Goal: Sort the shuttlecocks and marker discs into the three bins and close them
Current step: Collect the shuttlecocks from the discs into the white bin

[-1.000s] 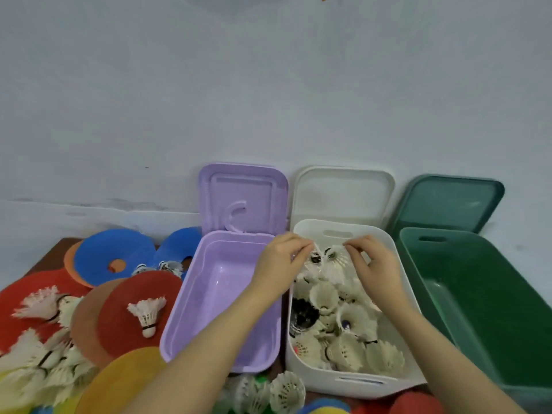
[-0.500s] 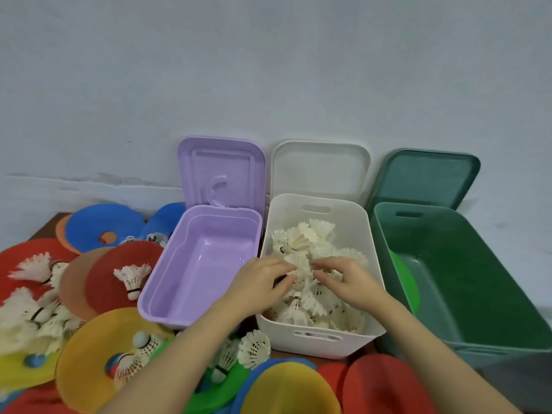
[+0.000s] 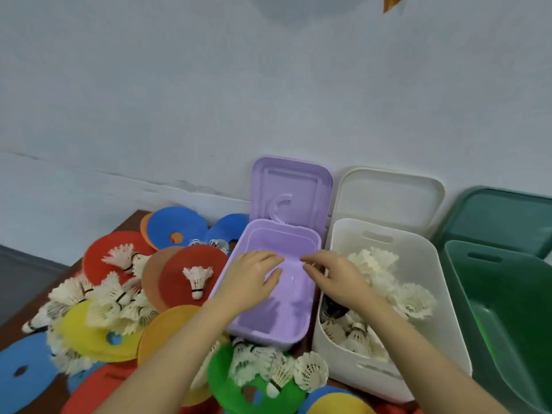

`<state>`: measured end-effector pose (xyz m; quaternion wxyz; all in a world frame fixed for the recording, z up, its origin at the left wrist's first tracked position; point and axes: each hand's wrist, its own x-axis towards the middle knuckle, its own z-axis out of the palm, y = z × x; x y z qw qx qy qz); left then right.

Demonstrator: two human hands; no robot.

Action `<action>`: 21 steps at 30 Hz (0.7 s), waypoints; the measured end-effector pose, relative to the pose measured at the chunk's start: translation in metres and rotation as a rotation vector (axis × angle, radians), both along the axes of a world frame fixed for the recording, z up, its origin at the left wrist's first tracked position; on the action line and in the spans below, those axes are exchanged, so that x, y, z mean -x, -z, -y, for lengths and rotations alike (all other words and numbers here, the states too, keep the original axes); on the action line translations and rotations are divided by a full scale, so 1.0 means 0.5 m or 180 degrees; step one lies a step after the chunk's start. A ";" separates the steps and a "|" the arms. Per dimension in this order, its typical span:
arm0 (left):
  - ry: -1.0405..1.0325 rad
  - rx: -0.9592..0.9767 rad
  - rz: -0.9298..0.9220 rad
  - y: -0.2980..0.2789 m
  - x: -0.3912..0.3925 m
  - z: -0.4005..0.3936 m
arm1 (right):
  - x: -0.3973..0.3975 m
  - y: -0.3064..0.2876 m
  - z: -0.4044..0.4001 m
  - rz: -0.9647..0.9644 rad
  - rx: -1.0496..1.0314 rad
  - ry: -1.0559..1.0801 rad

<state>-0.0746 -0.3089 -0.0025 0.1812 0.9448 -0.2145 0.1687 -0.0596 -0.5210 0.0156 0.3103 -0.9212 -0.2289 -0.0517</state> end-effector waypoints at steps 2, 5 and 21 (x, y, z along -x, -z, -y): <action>-0.0125 -0.0008 0.0031 -0.003 -0.012 -0.052 | -0.021 -0.006 -0.054 -0.0015 -0.0029 -0.0029; -0.0291 0.0137 -0.0104 0.009 -0.034 -0.142 | -0.057 -0.004 -0.141 -0.0120 0.0019 -0.0103; -0.0440 0.0107 -0.1303 0.210 -0.169 -0.432 | -0.295 0.131 -0.496 -0.0693 0.0353 0.0272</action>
